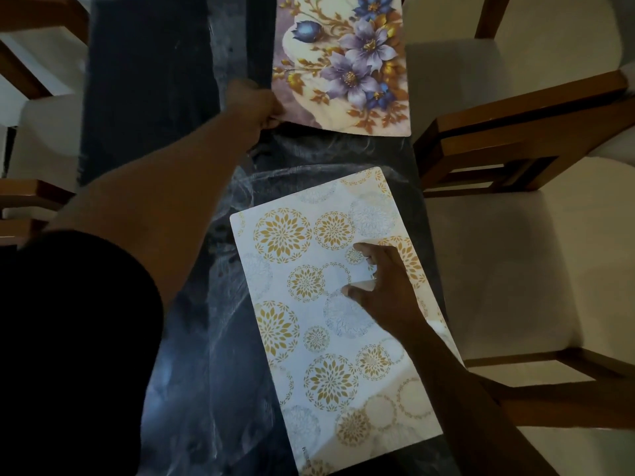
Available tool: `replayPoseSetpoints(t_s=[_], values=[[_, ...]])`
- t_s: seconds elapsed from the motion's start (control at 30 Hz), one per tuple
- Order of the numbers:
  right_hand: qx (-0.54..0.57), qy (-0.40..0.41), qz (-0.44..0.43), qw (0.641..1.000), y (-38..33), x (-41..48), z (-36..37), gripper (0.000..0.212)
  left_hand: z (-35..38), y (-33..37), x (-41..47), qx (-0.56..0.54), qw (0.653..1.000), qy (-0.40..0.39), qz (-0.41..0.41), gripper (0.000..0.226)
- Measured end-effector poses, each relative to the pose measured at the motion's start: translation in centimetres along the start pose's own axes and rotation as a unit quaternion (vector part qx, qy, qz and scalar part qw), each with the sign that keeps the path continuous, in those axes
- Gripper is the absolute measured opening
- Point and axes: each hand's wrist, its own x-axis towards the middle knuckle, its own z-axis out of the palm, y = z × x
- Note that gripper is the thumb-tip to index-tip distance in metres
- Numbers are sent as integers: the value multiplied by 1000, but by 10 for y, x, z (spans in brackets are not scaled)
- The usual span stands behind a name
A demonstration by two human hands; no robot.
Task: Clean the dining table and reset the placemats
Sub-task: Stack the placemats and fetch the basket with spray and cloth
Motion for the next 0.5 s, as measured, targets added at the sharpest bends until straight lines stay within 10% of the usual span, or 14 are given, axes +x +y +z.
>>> replayPoseSetpoints(t_s=[0.13, 0.33, 0.4, 0.5], values=[[172, -22, 67, 983, -10, 2, -15, 70, -22, -7, -81, -99, 995, -22, -11, 30], [598, 36, 236, 765, -2, -5, -73, 50, -59, -109, -232, -171, 979, -69, -90, 39], [583, 10, 241, 776, 4, -16, -92, 56, -66, -143, -279, -166, 978, -57, -116, 39], [397, -17, 221, 891, 12, -40, -107, 27, -70, -184, -345, -153, 973, -52, -167, 40]])
